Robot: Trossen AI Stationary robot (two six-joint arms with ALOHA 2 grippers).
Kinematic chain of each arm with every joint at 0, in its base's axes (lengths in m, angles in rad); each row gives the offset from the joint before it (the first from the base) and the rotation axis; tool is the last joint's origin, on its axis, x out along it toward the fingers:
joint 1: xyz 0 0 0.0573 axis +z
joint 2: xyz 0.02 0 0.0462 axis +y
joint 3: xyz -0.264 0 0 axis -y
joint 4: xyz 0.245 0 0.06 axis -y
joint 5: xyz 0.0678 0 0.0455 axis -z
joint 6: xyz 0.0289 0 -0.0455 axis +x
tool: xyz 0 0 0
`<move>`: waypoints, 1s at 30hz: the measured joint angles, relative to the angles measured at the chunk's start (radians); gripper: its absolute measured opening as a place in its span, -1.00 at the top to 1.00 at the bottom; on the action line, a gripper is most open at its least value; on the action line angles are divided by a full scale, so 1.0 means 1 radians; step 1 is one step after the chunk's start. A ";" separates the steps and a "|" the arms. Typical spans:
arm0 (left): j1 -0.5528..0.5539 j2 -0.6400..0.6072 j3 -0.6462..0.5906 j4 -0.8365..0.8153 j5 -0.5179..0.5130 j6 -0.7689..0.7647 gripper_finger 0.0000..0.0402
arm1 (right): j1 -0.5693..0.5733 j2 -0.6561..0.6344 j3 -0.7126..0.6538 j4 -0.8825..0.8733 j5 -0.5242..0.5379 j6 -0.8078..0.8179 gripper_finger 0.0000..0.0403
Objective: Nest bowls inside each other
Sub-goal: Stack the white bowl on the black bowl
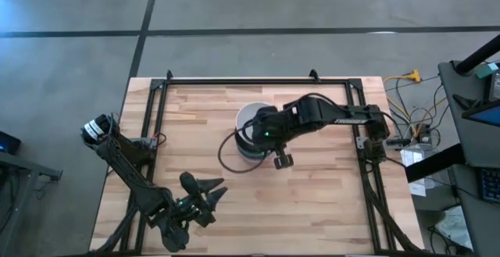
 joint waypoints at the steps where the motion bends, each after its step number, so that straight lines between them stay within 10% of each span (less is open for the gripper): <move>1: 0.000 0.000 0.000 0.000 0.000 0.000 0.18 | 0.008 0.000 -0.004 0.003 0.000 0.000 0.96; 30: 0.000 0.000 -0.020 0.002 0.021 -0.009 0.18 | -0.001 0.082 -0.047 0.037 0.003 0.005 0.96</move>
